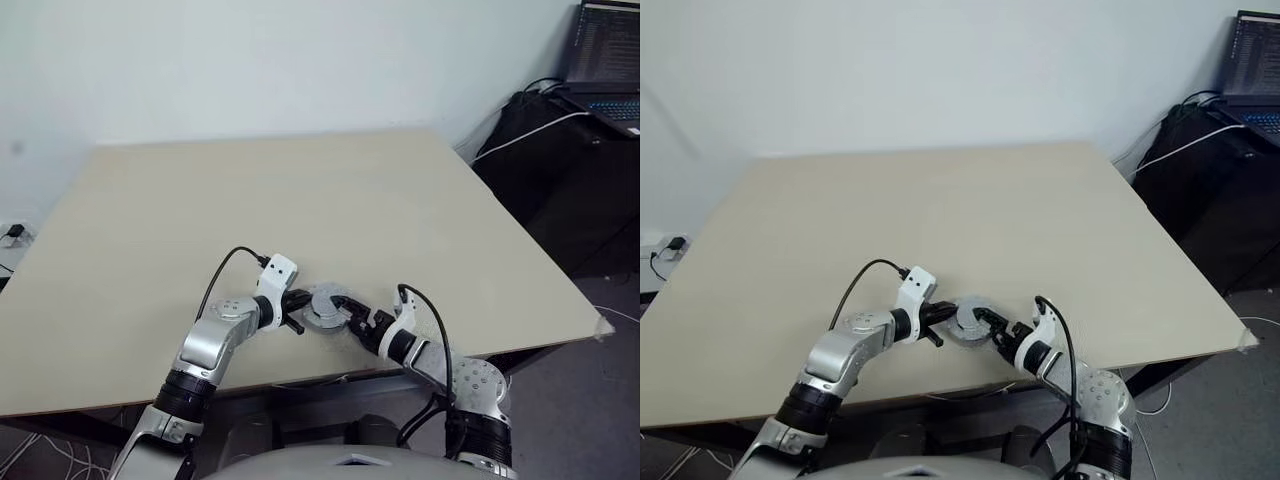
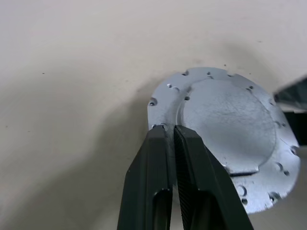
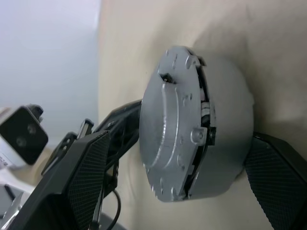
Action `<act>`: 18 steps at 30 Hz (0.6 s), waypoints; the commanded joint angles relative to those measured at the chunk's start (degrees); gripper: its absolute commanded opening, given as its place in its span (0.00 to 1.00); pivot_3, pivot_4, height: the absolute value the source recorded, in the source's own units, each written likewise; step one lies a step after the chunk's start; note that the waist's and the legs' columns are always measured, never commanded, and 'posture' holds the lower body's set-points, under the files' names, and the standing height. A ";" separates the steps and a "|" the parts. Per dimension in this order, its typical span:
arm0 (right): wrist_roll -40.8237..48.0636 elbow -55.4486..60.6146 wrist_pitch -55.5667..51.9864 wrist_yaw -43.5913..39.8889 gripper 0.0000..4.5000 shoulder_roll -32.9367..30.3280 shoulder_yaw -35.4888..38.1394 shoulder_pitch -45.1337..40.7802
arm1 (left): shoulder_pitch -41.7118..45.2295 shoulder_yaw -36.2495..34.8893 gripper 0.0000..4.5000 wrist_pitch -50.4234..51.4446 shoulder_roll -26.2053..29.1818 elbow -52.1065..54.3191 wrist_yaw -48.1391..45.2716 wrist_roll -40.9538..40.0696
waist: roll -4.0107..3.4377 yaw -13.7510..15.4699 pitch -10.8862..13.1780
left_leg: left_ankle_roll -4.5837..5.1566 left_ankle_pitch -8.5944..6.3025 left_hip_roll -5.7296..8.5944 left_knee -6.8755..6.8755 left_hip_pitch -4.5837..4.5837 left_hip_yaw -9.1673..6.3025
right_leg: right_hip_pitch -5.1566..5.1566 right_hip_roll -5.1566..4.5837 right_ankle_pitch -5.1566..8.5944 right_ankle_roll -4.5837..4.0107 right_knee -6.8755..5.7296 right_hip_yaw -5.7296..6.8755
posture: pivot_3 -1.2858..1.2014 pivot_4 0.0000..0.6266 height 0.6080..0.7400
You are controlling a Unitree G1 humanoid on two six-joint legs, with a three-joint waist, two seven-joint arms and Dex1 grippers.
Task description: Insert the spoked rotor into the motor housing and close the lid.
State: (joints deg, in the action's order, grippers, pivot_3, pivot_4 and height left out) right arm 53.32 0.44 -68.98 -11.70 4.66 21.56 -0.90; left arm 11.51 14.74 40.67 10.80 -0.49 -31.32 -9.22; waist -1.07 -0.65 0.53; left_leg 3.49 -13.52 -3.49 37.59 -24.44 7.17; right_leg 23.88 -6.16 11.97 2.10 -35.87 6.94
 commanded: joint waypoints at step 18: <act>5.17 3.54 -0.98 0.38 0.32 1.26 -1.55 1.17 | -0.87 2.23 0.06 0.75 -1.09 -1.56 -0.46 0.15 | -0.10 0.06 0.16 | 0.00 0.00 0.01 0.03 -0.11 0.00 | 0.08 -0.02 0.00 0.01 0.01 0.00 | 0.52 0.00 1.00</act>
State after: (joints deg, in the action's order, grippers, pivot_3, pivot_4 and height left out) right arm 55.90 1.55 -68.79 -10.65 4.76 22.39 1.19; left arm 11.21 13.95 40.60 10.78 -0.82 -30.70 -8.76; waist -1.17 -0.59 0.70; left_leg 3.49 -13.52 -3.48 37.62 -24.55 7.17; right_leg 23.97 -6.18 11.97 2.11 -35.85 6.94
